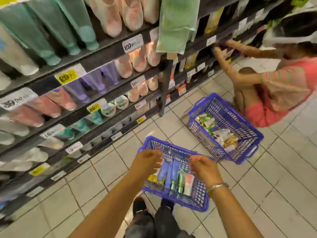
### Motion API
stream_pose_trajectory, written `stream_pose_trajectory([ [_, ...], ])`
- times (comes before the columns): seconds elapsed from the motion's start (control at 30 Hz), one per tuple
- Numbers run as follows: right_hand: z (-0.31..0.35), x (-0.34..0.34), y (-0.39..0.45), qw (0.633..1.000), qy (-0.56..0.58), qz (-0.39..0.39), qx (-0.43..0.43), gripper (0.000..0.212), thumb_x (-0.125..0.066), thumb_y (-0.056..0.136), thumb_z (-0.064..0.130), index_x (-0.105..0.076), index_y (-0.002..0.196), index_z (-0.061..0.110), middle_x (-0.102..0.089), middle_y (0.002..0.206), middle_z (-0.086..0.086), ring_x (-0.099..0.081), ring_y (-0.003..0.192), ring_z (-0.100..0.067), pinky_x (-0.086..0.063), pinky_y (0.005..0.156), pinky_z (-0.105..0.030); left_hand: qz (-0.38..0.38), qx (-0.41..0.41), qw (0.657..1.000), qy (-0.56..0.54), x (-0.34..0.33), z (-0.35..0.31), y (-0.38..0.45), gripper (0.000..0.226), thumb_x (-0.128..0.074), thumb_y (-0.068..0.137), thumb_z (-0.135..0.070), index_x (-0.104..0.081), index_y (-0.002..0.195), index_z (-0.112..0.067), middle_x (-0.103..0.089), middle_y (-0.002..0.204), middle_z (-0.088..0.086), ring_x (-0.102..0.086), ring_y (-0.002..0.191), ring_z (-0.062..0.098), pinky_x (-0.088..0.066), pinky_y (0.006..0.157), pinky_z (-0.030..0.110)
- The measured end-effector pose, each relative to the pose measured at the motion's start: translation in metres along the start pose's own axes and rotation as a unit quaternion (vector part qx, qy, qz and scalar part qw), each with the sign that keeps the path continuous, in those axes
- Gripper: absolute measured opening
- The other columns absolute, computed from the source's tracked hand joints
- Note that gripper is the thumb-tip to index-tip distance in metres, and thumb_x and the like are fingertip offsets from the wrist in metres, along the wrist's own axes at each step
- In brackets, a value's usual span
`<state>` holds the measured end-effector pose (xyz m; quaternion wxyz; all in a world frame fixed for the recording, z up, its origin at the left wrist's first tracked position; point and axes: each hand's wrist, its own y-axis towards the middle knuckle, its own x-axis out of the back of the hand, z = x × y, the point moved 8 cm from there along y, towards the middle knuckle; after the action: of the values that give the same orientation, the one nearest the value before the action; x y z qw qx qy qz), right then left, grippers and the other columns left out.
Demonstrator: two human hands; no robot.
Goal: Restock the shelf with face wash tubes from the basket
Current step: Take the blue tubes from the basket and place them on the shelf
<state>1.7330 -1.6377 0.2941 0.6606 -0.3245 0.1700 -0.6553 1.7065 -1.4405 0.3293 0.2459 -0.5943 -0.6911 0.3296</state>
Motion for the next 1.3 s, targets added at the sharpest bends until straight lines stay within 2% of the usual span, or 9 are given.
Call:
stream_pose_trajectory([
  [0.17,-0.081,0.005,0.015,0.997,0.005,-0.056,-0.060,0.026,-0.048,0.088,-0.004,-0.056,0.066,0.007,-0.052,0.052,-0.001,-0.045,0.032,0.004,-0.036,0.036,-0.007,-0.005,0.065,0.998,0.020,0.014,0.071,0.038,0.012,-0.050,0.091,-0.004,-0.055,0.081,-0.008,-0.053,0.069,0.008,-0.052,0.042,0.005,-0.039,0.040,0.013],
  [0.3,-0.145,-0.005,0.048,0.992,0.002,-0.066,-0.109,0.028,-0.046,0.090,-0.001,-0.055,0.067,0.012,-0.051,0.063,-0.006,-0.048,0.054,-0.012,-0.040,0.046,-0.016,-0.027,0.091,0.992,0.083,0.023,0.123,0.087,0.017,-0.051,0.091,-0.009,-0.054,0.074,-0.011,-0.056,0.072,0.009,-0.050,0.061,0.017,-0.040,0.056,0.023],
  [0.47,-0.227,-0.017,0.107,0.988,-0.035,-0.066,-0.134,0.025,-0.050,0.087,0.005,-0.060,0.066,0.012,-0.057,0.073,-0.013,-0.053,0.068,-0.025,-0.048,0.068,-0.037,-0.017,0.121,0.987,0.101,0.016,0.202,0.162,0.017,-0.049,0.091,-0.011,-0.052,0.075,-0.012,-0.051,0.070,0.006,-0.045,0.060,0.013,-0.037,0.051,0.019],
  [0.63,-0.316,-0.025,0.181,0.988,-0.063,-0.059,-0.131,0.030,-0.051,0.088,0.005,-0.057,0.064,0.022,-0.056,0.062,-0.006,-0.047,0.057,-0.020,-0.040,0.051,-0.022,-0.033,0.159,0.979,0.125,0.008,0.288,0.257,0.028,-0.049,0.089,-0.007,-0.050,0.062,-0.013,-0.045,0.058,0.005,-0.040,0.053,0.018,-0.030,0.051,0.024],
  [0.8,-0.403,-0.030,0.251,0.983,-0.076,-0.045,-0.161,0.020,-0.049,0.086,-0.003,-0.058,0.079,0.014,-0.055,0.065,-0.002,-0.048,0.053,-0.014,-0.038,0.039,-0.014,-0.061,0.173,0.974,0.135,0.001,0.365,0.334,0.024,-0.051,0.090,-0.009,-0.050,0.068,-0.018,-0.055,0.071,0.005,-0.052,0.064,0.020,-0.047,0.067,0.029],
  [0.87,-0.426,-0.032,0.271,0.982,-0.091,-0.041,-0.158,0.019,-0.048,0.085,-0.004,-0.058,0.088,0.012,-0.056,0.066,0.000,-0.050,0.057,-0.013,-0.040,0.045,-0.014,-0.059,0.171,0.974,0.133,-0.003,0.391,0.356,0.025,-0.050,0.091,-0.010,-0.050,0.068,-0.019,-0.054,0.069,0.004,-0.051,0.062,0.019,-0.047,0.070,0.032],
  [1.03,-0.468,-0.037,0.305,0.978,-0.134,-0.012,-0.157,0.016,-0.048,0.088,0.003,-0.060,0.096,0.011,-0.060,0.081,-0.007,-0.054,0.074,-0.023,-0.040,0.062,-0.027,-0.071,0.171,0.974,0.132,-0.013,0.444,0.402,0.037,-0.048,0.089,0.001,-0.037,0.056,-0.011,-0.032,0.056,0.007,-0.029,0.052,0.018,-0.020,0.052,0.028],
  [1.17,-0.481,-0.046,0.333,0.974,-0.185,-0.010,-0.128,0.024,-0.047,0.089,0.003,-0.058,0.110,0.004,-0.055,0.089,-0.009,-0.051,0.068,-0.021,-0.039,0.058,-0.024,-0.122,0.153,0.952,0.236,-0.012,0.463,0.427,0.011,-0.055,0.087,-0.011,-0.056,0.077,-0.009,-0.056,0.075,0.013,-0.052,0.077,0.030,-0.026,0.058,0.025],
  [1.3,-0.483,-0.061,0.364,0.979,-0.169,-0.030,-0.114,0.014,-0.051,0.090,0.007,-0.050,0.104,0.009,-0.051,0.080,-0.004,-0.049,0.074,-0.023,-0.040,0.070,-0.033,-0.100,0.136,0.936,0.309,-0.026,0.474,0.448,0.029,-0.057,0.088,-0.019,-0.057,0.109,0.000,-0.063,0.112,0.020,-0.059,0.103,0.031,-0.033,0.066,0.024],
])
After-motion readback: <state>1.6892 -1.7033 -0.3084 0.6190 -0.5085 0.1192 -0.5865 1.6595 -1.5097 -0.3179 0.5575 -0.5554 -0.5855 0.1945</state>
